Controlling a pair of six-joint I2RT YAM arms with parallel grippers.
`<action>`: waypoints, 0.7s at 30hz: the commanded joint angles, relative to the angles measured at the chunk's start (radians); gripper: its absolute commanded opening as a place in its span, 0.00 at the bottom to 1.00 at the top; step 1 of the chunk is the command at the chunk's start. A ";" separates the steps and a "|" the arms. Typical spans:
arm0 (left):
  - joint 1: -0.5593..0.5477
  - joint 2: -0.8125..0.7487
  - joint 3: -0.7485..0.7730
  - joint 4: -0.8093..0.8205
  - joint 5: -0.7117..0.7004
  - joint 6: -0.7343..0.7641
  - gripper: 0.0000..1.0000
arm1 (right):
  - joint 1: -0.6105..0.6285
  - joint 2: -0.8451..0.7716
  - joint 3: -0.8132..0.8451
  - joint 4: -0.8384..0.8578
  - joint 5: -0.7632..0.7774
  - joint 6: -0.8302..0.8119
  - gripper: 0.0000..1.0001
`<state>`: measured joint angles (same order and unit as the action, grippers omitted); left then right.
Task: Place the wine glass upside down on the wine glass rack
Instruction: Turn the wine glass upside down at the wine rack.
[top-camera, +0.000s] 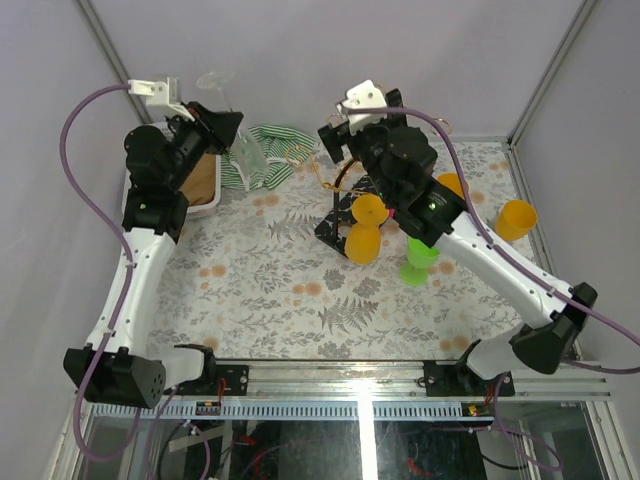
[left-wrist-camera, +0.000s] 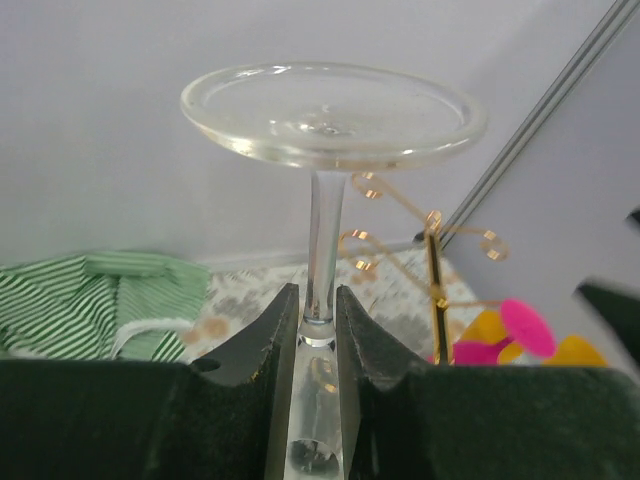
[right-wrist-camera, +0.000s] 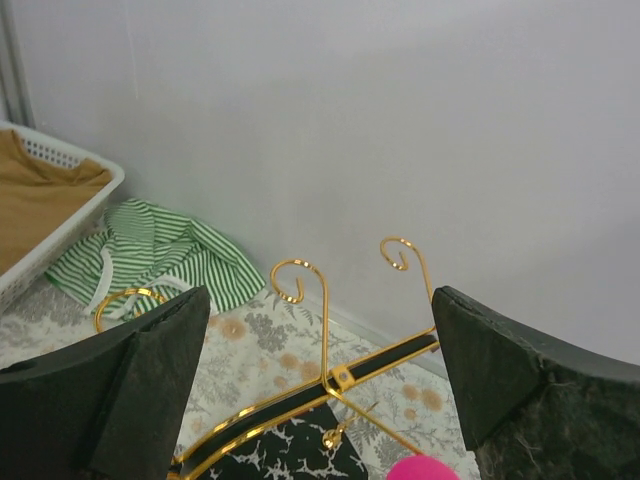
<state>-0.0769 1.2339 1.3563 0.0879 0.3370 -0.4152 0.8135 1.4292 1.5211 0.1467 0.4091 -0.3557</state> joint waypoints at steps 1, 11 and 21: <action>-0.002 -0.070 -0.106 -0.050 0.023 0.182 0.00 | -0.010 0.092 0.239 -0.172 0.117 0.030 0.99; -0.110 -0.274 -0.428 0.074 0.073 0.277 0.00 | -0.118 0.205 0.485 -0.378 0.049 0.133 0.99; -0.203 -0.266 -0.663 0.379 0.047 0.262 0.00 | -0.164 0.180 0.427 -0.366 0.059 0.142 0.99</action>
<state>-0.2478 0.9463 0.7395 0.2291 0.3992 -0.1806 0.6659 1.6375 1.9522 -0.2363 0.4553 -0.2245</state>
